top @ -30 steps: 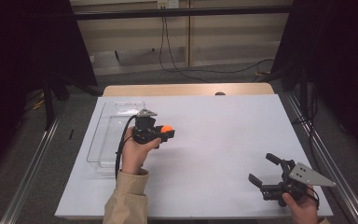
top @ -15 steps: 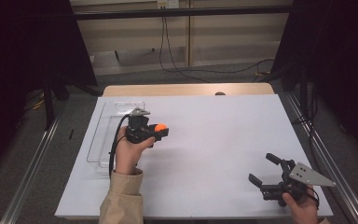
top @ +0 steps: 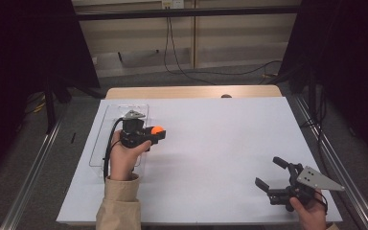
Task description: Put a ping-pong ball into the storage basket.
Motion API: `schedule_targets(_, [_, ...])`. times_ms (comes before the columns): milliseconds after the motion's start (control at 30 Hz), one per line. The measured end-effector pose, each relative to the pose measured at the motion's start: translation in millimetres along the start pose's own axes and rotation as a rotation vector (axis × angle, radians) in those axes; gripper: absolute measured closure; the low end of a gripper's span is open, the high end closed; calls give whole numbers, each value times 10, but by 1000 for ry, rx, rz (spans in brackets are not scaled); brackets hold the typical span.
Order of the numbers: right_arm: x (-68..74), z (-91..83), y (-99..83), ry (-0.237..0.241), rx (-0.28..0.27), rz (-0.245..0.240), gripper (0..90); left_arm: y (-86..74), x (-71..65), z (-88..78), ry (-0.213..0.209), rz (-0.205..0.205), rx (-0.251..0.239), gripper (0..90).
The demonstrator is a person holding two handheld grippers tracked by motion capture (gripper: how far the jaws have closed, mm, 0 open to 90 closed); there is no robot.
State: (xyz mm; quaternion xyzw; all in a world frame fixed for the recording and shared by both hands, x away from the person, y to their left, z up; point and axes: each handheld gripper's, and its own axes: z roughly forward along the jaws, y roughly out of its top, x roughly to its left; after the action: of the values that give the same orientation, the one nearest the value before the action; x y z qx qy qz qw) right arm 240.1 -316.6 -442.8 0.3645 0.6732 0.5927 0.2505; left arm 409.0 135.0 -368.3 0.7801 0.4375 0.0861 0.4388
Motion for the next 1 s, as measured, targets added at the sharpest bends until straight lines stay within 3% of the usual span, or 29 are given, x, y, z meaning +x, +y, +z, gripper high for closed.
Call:
schedule_targets(467, [3, -15, -6, -6, 3, 1, 13, -113, 191, -273, 54, -21, -37, 509])
schedule_targets(800, [4, 2, -4, -4, 1, 3, 13, -205, 303, -388, 120, -41, -57, 508])
schedule_targets(1000, [11, 20, 1, 2, 1, 3, 13, -257, 359, -433, 137, -54, -62, 508])
